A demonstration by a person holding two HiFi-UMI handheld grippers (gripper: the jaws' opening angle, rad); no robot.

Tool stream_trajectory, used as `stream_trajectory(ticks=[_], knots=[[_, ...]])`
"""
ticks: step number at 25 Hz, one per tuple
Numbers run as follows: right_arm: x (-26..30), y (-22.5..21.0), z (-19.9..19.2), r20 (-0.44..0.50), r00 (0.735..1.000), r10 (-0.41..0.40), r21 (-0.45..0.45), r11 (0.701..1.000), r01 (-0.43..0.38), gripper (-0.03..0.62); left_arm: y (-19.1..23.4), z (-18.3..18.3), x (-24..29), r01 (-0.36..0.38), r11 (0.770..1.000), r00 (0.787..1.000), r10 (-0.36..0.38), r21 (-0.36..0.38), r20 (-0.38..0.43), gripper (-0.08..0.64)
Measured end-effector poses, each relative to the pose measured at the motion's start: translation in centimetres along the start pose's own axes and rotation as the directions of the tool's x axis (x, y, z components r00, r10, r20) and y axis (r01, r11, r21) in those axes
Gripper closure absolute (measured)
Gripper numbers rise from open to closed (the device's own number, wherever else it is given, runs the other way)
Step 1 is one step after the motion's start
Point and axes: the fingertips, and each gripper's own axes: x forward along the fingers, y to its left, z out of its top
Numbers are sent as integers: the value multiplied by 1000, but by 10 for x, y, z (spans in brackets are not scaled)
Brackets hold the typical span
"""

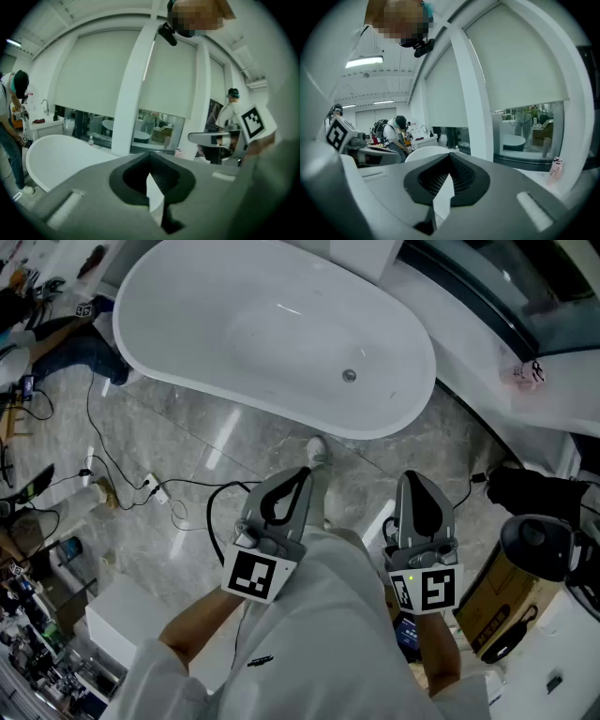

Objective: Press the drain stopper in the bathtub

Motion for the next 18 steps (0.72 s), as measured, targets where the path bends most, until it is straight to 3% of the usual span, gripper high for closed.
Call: stream_trajectory(ticks=[5,8,10,13,15,18], knots=[[-147,55,-18,18,1000,-26,-36,999,26,600,-138,-42,-122,88,996,985,-82,30,-153,558],[-220,87,-34,-4,998,-64,34,997,64,600,-193,-43,-172,131,991,985,-127,31,-112,558],[-263,108,-38,-9,997,-81,63,995,81,600,-225,-38,-205,186,980,978,-178,70,-109,558],[-306,132,-55,-34,991,-127,152,980,131,600,-251,-46,-242,236,968,965,-223,90,-138,558],[-320,142,-70,-49,988,-148,238,959,155,598,-255,-53,-258,230,971,966,-220,60,-138,558],[-340,158,-87,-48,981,-186,296,936,192,597,-257,-54,-279,231,969,969,-221,87,-110,558]])
